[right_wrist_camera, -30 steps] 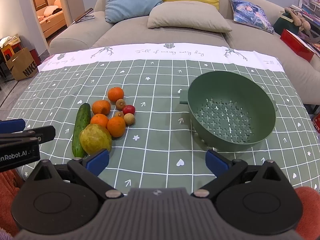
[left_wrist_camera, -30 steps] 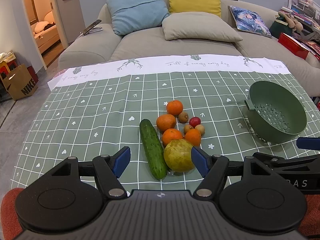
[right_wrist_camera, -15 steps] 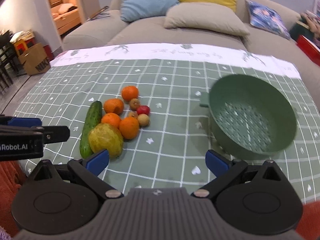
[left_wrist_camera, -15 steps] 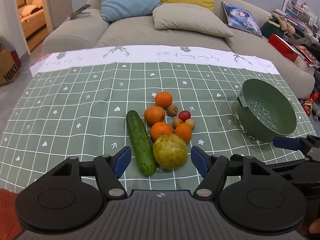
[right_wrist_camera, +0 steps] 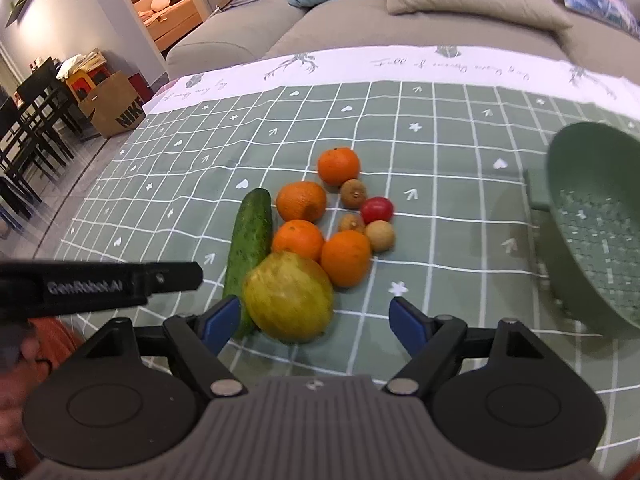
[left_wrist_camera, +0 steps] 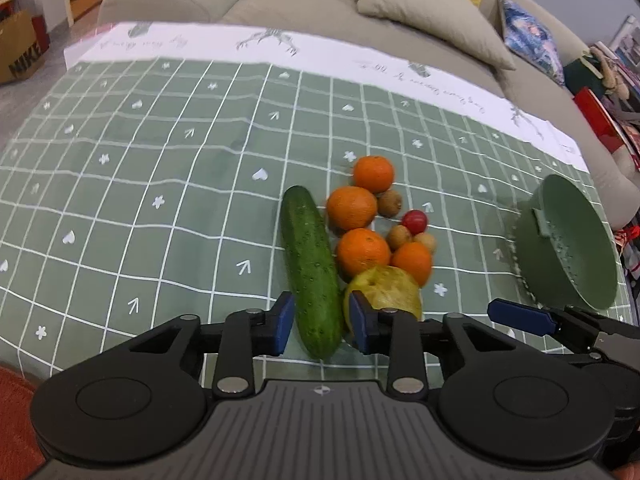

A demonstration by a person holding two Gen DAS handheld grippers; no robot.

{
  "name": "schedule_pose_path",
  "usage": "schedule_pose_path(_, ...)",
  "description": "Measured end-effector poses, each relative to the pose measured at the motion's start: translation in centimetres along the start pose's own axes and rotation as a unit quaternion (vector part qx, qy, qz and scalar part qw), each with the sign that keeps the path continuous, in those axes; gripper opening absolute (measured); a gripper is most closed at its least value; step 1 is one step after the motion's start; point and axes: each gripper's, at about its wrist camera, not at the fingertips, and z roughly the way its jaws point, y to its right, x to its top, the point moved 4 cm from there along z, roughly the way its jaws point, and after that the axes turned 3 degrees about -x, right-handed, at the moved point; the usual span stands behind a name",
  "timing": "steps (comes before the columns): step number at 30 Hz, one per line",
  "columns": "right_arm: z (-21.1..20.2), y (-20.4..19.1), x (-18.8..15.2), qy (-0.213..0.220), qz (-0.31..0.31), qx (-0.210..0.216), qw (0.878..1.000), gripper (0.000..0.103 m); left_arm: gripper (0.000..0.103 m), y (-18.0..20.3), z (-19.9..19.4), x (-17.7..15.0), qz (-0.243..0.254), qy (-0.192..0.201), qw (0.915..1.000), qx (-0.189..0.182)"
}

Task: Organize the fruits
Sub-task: 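Grasp the yellow-green pear with the right gripper while the left gripper grasps the green cucumber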

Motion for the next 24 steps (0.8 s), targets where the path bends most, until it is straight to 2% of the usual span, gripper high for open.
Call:
schedule_pose_path(9, 4.0, -0.5, 0.9, -0.052, 0.051, 0.017, 0.997, 0.078, 0.037, -1.8, 2.5, 1.3, -0.037, -0.028, 0.9989, -0.006)
schedule_pose_path(15, 6.2, 0.1, 0.4, -0.084, 0.089, 0.030, 0.992, 0.078, 0.037, -2.2, 3.5, 1.6, -0.041, -0.039, 0.9984, -0.006)
schedule_pose_path(17, 6.5, 0.2, 0.3, -0.088, 0.095, 0.036, 0.991, 0.068, 0.037, -2.2, 3.8, 1.8, -0.042, -0.043, 0.9982, -0.005)
schedule_pose_path(20, 6.5, 0.3, 0.4, -0.090, 0.094, 0.046, 0.990, 0.067, 0.039, -2.2, 4.2, 1.9, -0.040, -0.049, 0.9980, -0.001)
schedule_pose_path(24, 6.1, 0.7, 0.2, -0.096, 0.087, 0.035, 0.991, 0.067, 0.043, -1.9, 4.6, 2.2, -0.035, -0.054, 0.9979, 0.001)
